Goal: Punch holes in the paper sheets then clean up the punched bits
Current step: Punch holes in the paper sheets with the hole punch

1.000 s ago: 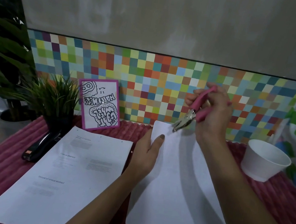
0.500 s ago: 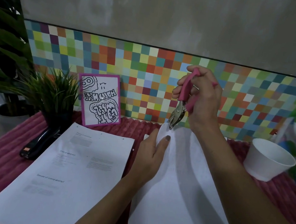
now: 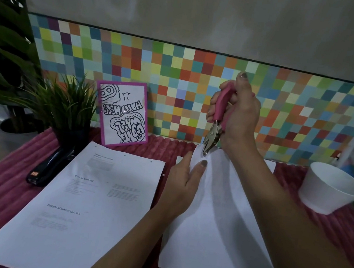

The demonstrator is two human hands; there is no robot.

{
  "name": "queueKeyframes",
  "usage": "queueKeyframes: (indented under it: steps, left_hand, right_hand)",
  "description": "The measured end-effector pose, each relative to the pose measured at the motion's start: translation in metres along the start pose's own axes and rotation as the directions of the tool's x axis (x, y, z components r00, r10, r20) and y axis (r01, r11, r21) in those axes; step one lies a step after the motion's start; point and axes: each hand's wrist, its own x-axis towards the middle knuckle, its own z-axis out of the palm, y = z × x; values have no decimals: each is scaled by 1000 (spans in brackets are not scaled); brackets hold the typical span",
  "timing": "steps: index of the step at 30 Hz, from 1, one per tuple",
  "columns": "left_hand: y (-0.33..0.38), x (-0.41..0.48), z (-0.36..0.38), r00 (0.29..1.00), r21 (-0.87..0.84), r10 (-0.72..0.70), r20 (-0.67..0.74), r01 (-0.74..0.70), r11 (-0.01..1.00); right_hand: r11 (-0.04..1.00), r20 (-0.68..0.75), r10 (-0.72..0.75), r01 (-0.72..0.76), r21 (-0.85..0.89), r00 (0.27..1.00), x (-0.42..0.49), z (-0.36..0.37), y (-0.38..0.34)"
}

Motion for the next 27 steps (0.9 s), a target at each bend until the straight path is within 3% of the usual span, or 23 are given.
queueKeyframes:
  steps: [16, 27]
  left_hand:
    - [1, -3, 0, 999, 45, -44, 22, 43, 998]
    - [5, -6, 2, 997, 44, -66, 27, 65, 997]
  right_hand:
    - [991, -29, -53, 49, -123, 998, 2, 6, 13]
    - [998, -97, 8, -15, -69, 995, 4, 1, 15]
